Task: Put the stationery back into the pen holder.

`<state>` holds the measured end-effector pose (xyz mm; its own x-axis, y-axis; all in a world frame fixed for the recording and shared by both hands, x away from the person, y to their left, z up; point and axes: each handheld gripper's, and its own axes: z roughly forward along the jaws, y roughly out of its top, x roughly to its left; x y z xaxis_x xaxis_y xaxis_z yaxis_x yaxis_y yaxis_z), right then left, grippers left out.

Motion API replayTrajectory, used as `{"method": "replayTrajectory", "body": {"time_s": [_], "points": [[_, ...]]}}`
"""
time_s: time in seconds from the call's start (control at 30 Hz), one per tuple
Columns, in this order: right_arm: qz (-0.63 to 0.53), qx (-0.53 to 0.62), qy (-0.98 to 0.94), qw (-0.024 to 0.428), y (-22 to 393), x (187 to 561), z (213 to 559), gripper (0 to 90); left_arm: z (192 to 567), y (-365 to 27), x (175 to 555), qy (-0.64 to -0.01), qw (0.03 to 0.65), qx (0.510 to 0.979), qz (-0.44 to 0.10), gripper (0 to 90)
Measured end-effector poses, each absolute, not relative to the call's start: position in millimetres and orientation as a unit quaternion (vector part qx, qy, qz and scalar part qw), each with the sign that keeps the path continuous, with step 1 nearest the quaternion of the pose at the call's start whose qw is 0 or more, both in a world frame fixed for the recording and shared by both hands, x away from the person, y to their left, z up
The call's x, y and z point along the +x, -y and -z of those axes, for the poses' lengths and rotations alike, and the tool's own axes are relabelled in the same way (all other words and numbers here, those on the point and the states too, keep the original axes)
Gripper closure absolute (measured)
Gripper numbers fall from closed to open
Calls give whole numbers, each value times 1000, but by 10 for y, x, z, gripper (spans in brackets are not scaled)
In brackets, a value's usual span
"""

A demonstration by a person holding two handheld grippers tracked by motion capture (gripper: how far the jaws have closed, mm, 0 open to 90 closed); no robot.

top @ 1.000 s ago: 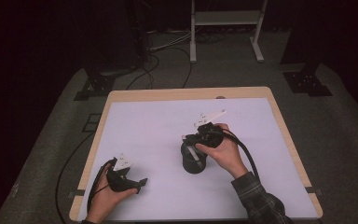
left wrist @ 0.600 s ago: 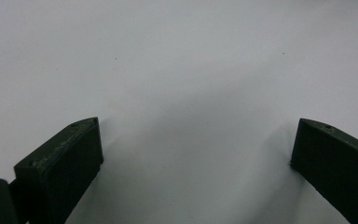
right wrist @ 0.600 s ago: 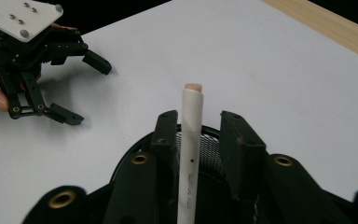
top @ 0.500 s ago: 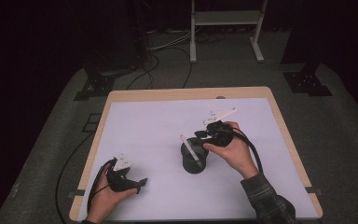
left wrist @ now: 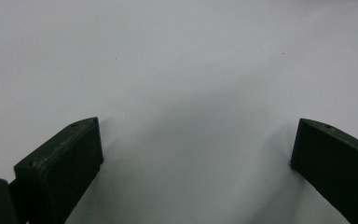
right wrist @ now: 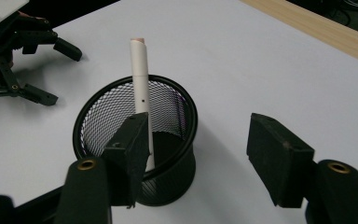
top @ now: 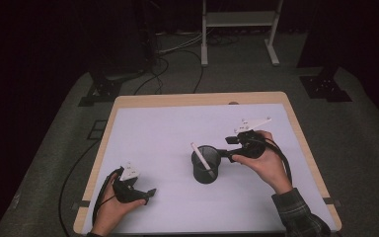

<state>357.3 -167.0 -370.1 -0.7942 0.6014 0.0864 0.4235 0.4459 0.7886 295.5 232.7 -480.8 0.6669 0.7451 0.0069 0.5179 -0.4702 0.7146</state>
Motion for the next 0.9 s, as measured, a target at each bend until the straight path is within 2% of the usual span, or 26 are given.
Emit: {"method": "replayTrajectory", "body": {"time_s": [0.33, 0.9], "points": [[-425, 326, -835, 124, 1956, 3474, 3794, 270, 4808, -2325, 2954, -376, 353, 842, -161, 11], [-408, 356, -830, 135, 2362, 3269, 3964, 219, 4809, -2326, 2954, -375, 353, 842, -161, 11]]}}
